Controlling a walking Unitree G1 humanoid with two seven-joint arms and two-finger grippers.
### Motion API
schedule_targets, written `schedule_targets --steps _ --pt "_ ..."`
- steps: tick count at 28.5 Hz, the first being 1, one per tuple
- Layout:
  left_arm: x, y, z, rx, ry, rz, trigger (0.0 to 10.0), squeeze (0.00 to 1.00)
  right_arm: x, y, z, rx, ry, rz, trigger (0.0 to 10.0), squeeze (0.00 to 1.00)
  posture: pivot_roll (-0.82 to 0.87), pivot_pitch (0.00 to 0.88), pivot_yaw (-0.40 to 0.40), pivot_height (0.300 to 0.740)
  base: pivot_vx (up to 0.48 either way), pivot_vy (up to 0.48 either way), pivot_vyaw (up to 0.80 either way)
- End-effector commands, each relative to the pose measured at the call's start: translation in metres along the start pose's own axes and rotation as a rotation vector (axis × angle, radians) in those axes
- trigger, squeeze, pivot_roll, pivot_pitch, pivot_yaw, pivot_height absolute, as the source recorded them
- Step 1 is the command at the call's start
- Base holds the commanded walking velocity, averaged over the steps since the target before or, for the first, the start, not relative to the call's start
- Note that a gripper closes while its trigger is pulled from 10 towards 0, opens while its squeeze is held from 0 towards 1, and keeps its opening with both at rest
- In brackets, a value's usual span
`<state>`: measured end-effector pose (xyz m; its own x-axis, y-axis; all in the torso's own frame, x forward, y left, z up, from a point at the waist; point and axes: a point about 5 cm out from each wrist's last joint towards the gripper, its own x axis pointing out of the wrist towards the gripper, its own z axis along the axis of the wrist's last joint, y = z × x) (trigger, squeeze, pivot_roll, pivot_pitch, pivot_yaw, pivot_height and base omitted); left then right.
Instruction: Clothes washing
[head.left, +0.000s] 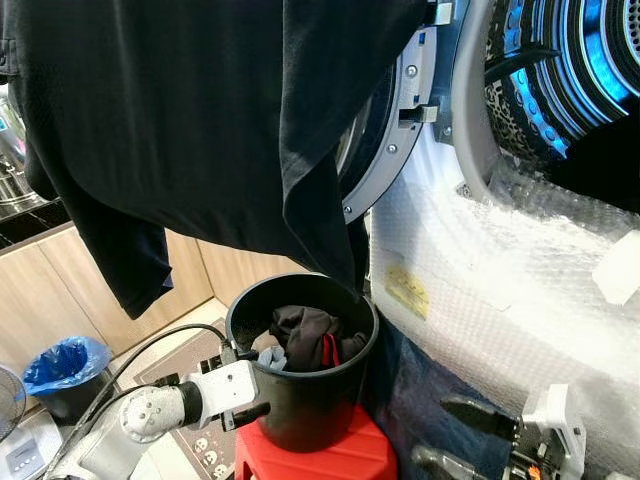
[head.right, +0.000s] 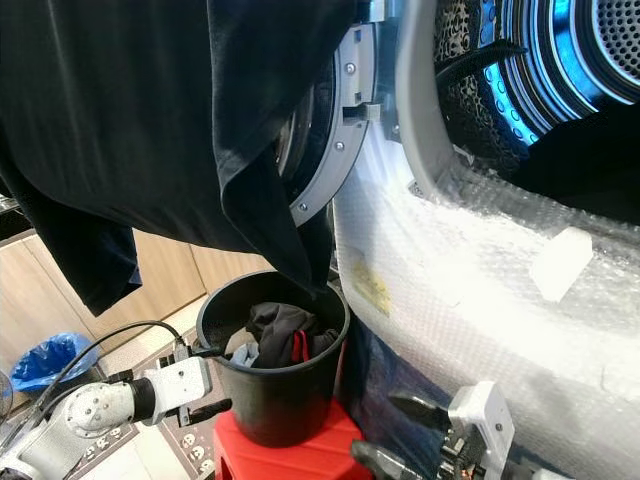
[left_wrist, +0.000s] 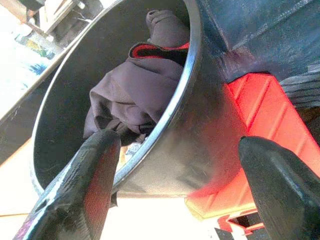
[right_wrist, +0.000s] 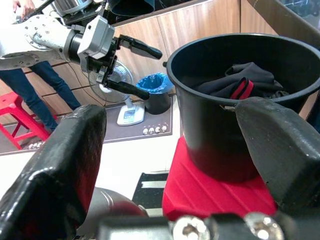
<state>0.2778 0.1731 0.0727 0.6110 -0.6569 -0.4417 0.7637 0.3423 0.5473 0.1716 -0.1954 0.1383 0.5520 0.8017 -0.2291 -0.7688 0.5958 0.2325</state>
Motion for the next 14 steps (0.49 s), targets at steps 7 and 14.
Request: schedule_targets --steps 7,14 --pt "0.001 0.005 -0.003 0.003 -0.012 -0.003 10.0 0.0 0.007 -0.011 -0.022 -0.019 0.054 -0.07 10.0 0.0 -0.17 0.0 0.067 0.74 0.0 0.0 0.0" --pt "0.012 0.0 0.02 -0.064 -0.129 0.025 10.0 0.0 0.015 -0.02 -0.034 -0.035 0.002 -0.177 10.0 0.0 -0.17 0.0 0.074 0.74 0.0 0.0 0.0"
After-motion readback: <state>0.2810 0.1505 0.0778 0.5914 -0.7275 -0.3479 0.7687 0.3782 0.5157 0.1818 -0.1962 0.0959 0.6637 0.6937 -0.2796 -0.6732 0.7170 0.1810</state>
